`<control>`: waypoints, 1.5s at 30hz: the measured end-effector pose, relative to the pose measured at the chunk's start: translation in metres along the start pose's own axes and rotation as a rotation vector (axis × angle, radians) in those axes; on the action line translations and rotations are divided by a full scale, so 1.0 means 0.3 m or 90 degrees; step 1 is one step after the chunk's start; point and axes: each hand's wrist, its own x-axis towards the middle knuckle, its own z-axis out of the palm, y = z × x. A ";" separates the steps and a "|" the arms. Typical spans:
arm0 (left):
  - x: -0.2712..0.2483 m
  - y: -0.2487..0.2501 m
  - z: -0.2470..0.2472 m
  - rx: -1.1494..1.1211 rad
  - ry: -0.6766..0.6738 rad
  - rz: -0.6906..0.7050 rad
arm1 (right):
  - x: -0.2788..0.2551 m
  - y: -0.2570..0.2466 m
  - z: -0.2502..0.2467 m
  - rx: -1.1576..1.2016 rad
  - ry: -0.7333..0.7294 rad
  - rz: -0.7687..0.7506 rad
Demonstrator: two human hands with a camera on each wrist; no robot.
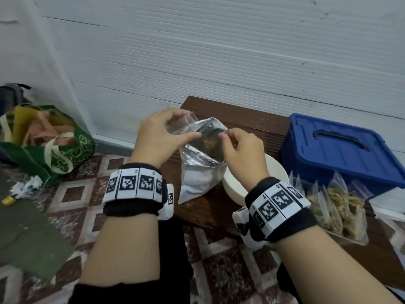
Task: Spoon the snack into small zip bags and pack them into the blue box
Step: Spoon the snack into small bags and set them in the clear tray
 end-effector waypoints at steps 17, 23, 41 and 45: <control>-0.012 0.010 -0.006 -0.012 -0.031 -0.004 | -0.001 -0.016 -0.031 0.135 0.020 0.059; -0.013 0.024 -0.015 0.040 -0.004 0.022 | 0.043 0.014 -0.088 0.246 0.135 0.254; 0.001 0.033 -0.030 0.087 -0.059 0.036 | 0.181 0.009 -0.258 0.257 0.235 0.270; 0.004 0.051 -0.011 0.099 -0.088 0.040 | 0.187 -0.030 -0.230 0.225 0.188 0.216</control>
